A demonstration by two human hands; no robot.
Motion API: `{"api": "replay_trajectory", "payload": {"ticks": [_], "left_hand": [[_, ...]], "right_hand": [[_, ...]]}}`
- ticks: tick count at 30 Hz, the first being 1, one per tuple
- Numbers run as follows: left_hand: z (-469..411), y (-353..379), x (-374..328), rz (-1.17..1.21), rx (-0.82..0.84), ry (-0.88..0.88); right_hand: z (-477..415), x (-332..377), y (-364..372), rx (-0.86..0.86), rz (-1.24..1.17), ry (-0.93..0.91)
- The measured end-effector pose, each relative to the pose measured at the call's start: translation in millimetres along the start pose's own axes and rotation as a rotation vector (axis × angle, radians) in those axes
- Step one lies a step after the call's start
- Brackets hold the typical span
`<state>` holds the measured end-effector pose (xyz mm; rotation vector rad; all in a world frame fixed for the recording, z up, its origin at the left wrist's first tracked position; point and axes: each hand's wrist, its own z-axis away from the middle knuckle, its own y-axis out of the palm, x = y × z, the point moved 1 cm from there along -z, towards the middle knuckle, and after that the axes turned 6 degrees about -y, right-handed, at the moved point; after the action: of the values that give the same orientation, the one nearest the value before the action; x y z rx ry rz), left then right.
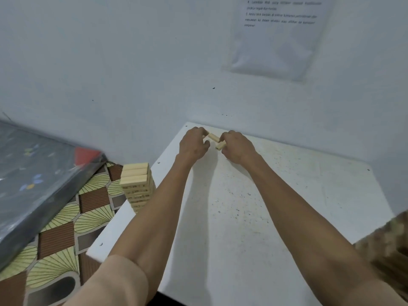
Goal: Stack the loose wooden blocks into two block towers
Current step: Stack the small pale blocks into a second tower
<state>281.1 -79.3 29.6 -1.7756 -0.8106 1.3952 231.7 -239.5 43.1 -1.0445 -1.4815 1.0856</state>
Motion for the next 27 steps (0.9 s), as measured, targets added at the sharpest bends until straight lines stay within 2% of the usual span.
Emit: {"api": "replay_trajectory", "payload": {"ticks": [8, 18, 22, 27], "left_hand": [[-25.8, 30.2, 1.0, 0.007, -0.062, -0.095], [-33.7, 41.9, 14.8, 0.102, -0.156, -0.162], [-32.9, 42.4, 16.3, 0.057, -0.169, -0.161], [-26.9, 49.3, 23.1, 0.021, -0.215, -0.160]], "right_hand": [[-17.7, -15.9, 21.6, 0.002, -0.057, 0.028], [-8.9, -31.4, 28.7, -0.155, -0.148, -0.086], [-14.0, -26.3, 33.0, -0.330, -0.251, -0.051], [-34.9, -16.1, 42.2, -0.342, -0.257, 0.002]]}}
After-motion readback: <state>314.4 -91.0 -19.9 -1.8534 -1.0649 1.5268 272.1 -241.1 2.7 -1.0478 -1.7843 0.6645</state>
